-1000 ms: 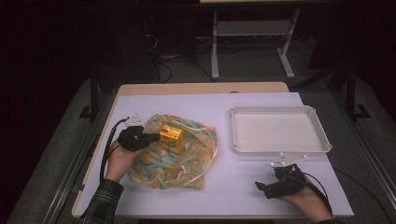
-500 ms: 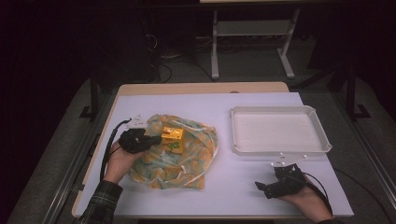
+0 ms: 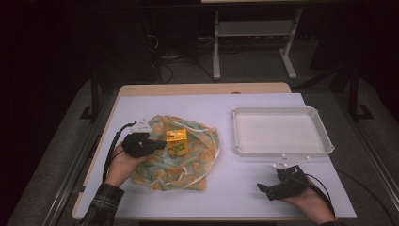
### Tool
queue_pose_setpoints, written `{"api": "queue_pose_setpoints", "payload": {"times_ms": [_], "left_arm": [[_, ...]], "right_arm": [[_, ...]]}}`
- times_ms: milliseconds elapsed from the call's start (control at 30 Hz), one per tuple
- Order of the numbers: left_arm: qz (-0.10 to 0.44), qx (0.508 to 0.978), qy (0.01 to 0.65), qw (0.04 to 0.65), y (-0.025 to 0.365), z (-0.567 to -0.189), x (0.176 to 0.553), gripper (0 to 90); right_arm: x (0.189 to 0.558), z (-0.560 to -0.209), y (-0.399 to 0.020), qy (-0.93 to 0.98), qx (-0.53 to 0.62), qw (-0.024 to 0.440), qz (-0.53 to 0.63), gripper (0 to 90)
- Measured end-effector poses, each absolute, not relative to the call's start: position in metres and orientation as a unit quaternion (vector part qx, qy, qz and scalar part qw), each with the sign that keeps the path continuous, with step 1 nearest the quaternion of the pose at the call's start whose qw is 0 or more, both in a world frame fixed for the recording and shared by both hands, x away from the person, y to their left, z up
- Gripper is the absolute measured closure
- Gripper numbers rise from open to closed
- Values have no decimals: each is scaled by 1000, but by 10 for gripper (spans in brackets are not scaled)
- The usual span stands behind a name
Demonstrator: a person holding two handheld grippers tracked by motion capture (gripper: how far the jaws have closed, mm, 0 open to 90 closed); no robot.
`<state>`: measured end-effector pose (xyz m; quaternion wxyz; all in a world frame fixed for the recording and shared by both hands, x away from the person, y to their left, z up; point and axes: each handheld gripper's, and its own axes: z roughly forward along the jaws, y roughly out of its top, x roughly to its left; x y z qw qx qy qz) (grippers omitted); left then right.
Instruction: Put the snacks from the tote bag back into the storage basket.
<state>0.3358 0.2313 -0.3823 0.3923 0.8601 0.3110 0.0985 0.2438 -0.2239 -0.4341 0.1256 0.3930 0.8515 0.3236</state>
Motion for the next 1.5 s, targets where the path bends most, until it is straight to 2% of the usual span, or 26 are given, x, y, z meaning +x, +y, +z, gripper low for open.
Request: {"api": "queue_pose_setpoints", "payload": {"times_ms": [1167, 1400, 1500], "left_arm": [[72, 879, 266, 388, 205, -381, 324, 897], [70, 879, 274, 385, 205, -380, 324, 896], [69, 878, 280, 383, 207, -378, 324, 848]], "right_arm": [[244, -434, -224, 852, 394, 122, 323, 62], [243, -434, -224, 852, 394, 122, 324, 62], [244, -434, -224, 852, 394, 123, 324, 62]]}}
